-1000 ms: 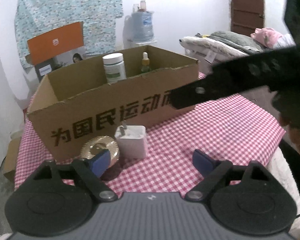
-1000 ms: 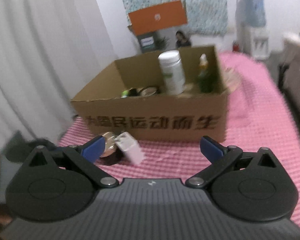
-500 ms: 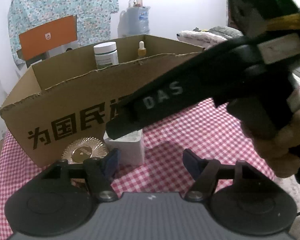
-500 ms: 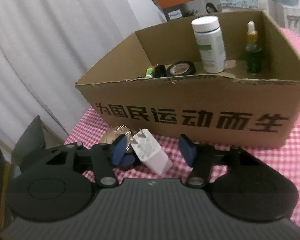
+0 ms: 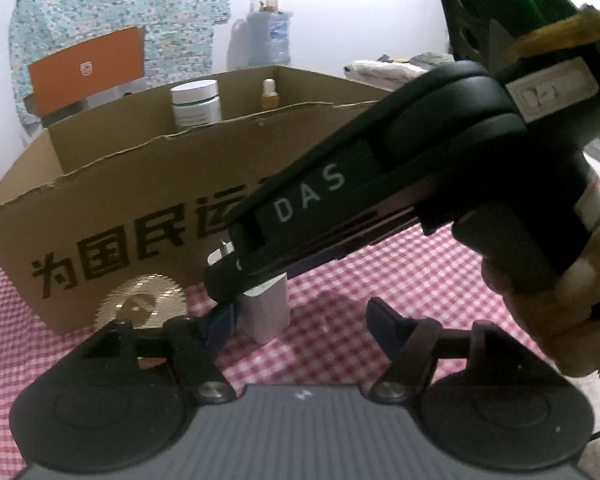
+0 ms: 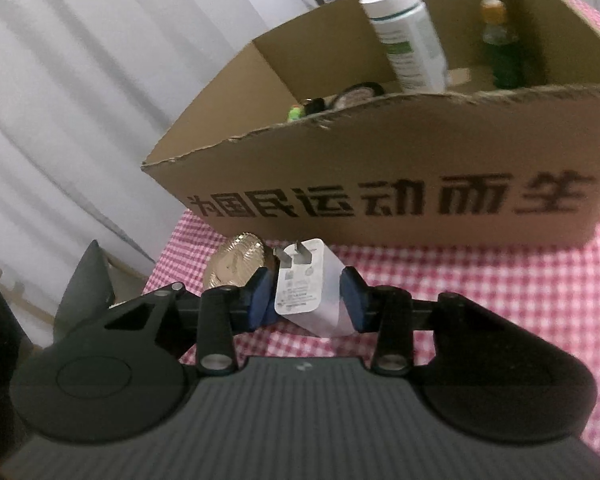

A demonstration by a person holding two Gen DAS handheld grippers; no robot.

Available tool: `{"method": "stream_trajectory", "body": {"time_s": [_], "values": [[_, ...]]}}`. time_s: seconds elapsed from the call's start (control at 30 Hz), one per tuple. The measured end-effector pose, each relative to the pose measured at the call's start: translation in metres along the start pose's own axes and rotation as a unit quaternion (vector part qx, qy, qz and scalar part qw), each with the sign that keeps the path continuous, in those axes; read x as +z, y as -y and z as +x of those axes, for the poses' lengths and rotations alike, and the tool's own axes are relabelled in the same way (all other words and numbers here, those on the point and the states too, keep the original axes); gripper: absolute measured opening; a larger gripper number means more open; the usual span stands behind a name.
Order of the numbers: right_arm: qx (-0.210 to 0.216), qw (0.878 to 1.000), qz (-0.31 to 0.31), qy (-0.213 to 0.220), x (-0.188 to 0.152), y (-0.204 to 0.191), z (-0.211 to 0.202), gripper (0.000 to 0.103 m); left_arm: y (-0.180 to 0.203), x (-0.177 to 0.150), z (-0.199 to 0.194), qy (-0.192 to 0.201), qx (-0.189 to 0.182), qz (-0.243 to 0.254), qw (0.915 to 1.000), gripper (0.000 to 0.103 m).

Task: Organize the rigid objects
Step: 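Grasp the white charger plug with the right tool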

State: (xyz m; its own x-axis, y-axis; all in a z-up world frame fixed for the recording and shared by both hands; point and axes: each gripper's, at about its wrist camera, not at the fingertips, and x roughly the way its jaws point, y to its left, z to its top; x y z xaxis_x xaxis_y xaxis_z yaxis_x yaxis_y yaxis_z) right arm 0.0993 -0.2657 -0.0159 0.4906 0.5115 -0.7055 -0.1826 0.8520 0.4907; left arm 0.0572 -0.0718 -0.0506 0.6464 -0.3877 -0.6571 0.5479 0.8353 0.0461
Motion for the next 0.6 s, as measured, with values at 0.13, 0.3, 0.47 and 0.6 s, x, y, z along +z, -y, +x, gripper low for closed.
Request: {"method": "stream_trajectory", "body": {"time_s": [0.13, 0.3, 0.47, 0.6], "values": [[-0.013, 1.0, 0.02, 0.006, -0.01, 0.008, -0.018, 0.04, 0.01, 0.0, 0.0, -0.001, -0.022, 0.015, 0.9996, 0.072], [-0.02, 0.998, 0.054, 0.014, -0.028, 0.02, -0.042, 0.04, 0.024, -0.002, -0.003, -0.003, -0.05, 0.029, 0.9983, 0.072], [-0.025, 0.997, 0.076, 0.02, -0.042, 0.026, -0.06, 0.041, 0.032, -0.003, -0.008, -0.011, -0.079, 0.023, 0.9966, 0.072], [-0.018, 0.996, 0.089, 0.023, -0.05, 0.028, -0.067, 0.041, 0.035, -0.006, -0.011, -0.016, -0.082, 0.027, 0.9961, 0.072]]}}
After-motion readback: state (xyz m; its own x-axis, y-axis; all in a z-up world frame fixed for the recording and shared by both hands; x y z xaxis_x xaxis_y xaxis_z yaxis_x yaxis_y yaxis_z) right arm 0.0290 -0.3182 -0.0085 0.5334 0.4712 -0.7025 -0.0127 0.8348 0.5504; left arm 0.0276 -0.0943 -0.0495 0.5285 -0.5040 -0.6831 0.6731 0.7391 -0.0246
